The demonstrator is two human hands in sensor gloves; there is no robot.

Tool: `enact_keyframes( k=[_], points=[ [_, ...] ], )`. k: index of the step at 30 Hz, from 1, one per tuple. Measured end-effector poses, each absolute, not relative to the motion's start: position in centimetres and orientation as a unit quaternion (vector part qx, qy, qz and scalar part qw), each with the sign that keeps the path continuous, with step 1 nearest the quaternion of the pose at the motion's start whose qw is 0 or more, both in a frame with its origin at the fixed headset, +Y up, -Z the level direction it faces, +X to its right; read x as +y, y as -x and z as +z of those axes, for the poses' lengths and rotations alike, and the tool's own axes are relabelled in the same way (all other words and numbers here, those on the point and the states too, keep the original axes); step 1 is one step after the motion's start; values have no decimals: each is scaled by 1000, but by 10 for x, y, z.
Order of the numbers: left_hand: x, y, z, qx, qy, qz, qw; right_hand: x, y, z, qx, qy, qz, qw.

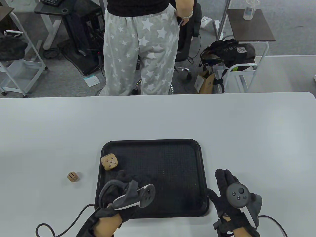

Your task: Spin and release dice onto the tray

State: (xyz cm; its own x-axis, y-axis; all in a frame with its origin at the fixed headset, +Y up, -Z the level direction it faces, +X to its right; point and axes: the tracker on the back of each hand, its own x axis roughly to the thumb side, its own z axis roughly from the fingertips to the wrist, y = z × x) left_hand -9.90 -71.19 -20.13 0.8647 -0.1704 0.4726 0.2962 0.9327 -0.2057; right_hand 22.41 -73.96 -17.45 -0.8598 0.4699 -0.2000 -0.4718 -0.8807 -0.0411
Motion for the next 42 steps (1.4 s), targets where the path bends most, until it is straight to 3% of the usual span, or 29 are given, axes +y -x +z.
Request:
enact_keyframes(
  k=[9,11,14,20,29,36,42],
  points=[
    [-739,74,-206,-260,205,-143,933,-741,-222,-174,9,95,966,240],
    [-733,84,-215,-210,164,-129,955,-741,-222,-174,9,96,966,240],
    [-716,103,-222,-198,87,-100,971,-741,-222,-174,7,97,964,248],
    [-680,143,-217,-177,68,-21,982,-741,-222,-175,8,99,964,248],
    [-654,207,-210,-135,19,33,990,-740,-223,-174,5,102,964,246],
    [-653,265,-211,-78,-2,68,995,-740,-222,-175,7,104,964,245],
    [-678,307,-220,-18,22,69,997,-741,-222,-175,9,106,964,244]
  ],
)
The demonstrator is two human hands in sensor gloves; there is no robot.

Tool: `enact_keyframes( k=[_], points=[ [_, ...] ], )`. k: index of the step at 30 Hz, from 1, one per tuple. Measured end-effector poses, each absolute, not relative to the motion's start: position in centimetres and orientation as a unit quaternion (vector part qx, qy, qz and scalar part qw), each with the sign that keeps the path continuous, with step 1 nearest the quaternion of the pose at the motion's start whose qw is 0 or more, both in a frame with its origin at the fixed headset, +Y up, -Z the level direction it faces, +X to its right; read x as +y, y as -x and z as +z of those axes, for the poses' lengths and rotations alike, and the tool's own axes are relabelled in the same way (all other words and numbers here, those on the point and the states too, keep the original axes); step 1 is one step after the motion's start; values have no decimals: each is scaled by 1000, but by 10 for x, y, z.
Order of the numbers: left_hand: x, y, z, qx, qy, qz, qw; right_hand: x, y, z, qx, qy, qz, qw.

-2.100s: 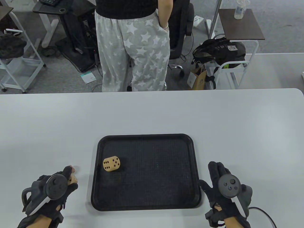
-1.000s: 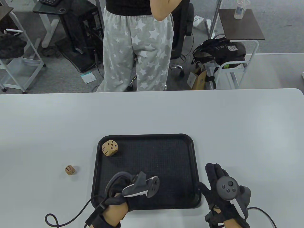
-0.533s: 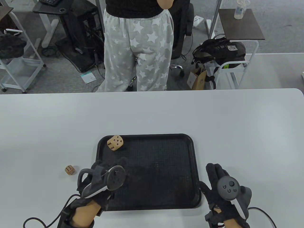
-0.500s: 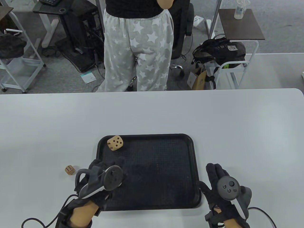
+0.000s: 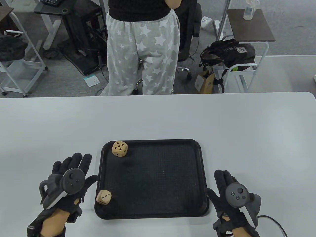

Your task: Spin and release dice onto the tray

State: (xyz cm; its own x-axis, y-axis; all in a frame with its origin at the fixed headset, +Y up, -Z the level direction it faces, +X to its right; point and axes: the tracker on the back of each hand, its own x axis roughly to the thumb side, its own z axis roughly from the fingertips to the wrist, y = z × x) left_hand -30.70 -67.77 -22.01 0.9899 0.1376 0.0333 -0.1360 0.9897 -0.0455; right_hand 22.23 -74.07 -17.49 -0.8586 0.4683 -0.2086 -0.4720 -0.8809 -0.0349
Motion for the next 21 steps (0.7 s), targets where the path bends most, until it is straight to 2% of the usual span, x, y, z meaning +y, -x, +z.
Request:
enact_keyframes(
  k=[7,13,18,21],
  points=[
    [-722,352,-238,58,84,81,992,-741,-222,-175,11,109,964,243],
    [-754,370,-252,94,128,76,984,-741,-222,-175,14,110,964,242],
    [-771,370,-254,92,128,49,986,-741,-222,-176,16,112,963,243],
    [-772,368,-254,90,104,31,990,-741,-222,-176,17,112,964,242]
  ],
)
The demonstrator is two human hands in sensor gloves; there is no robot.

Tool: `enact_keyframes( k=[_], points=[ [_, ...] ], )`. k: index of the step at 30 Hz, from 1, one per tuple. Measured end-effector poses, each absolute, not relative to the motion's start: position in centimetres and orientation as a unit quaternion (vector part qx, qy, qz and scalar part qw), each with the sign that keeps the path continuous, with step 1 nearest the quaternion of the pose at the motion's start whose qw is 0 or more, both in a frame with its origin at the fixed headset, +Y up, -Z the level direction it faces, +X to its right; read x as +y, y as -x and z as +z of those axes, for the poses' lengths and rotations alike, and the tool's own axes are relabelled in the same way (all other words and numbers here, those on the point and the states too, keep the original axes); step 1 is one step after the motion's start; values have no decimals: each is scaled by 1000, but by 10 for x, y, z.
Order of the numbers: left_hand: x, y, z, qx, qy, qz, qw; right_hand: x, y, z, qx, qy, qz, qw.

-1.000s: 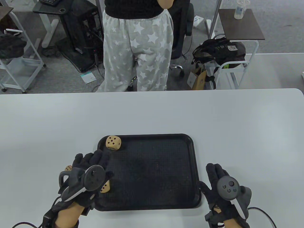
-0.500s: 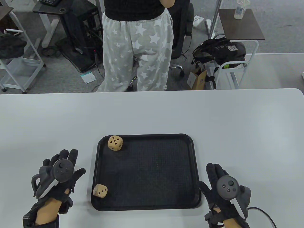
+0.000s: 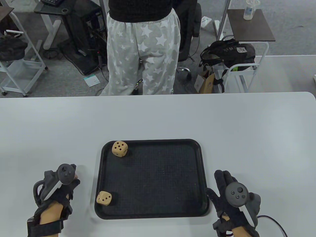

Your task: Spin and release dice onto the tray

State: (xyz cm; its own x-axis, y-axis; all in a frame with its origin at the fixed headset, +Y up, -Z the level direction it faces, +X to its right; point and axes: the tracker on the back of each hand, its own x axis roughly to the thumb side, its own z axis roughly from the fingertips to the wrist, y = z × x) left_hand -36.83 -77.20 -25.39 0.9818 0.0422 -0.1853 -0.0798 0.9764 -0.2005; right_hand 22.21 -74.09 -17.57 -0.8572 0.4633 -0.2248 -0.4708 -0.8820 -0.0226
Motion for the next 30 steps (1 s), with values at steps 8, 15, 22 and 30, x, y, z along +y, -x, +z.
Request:
enact_keyframes(
  k=[8,15,22,30],
  points=[
    [-750,357,-248,61,81,67,993,-740,-223,-176,13,111,963,244],
    [-703,309,-235,-26,36,61,997,-741,-222,-175,10,108,964,243],
    [-679,232,-219,-132,38,-1,991,-741,-222,-175,8,106,964,243],
    [-696,151,-209,-221,111,-120,962,-741,-222,-174,5,101,965,243]
  ],
)
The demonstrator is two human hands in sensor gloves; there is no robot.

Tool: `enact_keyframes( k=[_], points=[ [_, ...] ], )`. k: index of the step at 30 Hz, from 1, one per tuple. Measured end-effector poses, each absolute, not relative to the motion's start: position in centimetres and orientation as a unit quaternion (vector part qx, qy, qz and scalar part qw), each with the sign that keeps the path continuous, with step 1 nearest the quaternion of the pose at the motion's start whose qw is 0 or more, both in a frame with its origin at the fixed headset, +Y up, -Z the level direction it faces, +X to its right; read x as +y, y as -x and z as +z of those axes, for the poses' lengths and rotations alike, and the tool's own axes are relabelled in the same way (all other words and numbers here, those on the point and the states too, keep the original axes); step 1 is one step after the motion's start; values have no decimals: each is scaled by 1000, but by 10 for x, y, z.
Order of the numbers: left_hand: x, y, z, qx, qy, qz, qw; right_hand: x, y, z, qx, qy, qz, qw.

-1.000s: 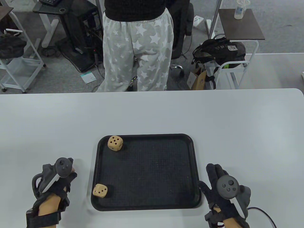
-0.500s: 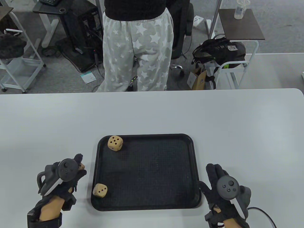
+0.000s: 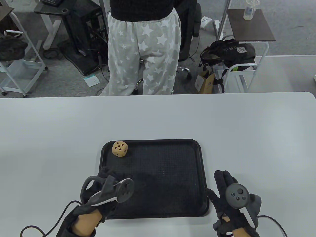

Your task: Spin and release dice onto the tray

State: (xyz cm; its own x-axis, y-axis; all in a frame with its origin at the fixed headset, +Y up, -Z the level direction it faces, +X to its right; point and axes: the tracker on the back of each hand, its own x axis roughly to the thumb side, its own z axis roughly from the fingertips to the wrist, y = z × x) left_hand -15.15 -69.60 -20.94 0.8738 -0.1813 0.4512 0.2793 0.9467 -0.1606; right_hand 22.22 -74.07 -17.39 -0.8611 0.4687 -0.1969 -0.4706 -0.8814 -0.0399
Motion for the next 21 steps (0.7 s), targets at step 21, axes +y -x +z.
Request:
enact_keyframes(
  k=[21],
  points=[
    [-697,123,-220,-144,50,-240,959,-741,-222,-174,9,97,964,246]
  ],
)
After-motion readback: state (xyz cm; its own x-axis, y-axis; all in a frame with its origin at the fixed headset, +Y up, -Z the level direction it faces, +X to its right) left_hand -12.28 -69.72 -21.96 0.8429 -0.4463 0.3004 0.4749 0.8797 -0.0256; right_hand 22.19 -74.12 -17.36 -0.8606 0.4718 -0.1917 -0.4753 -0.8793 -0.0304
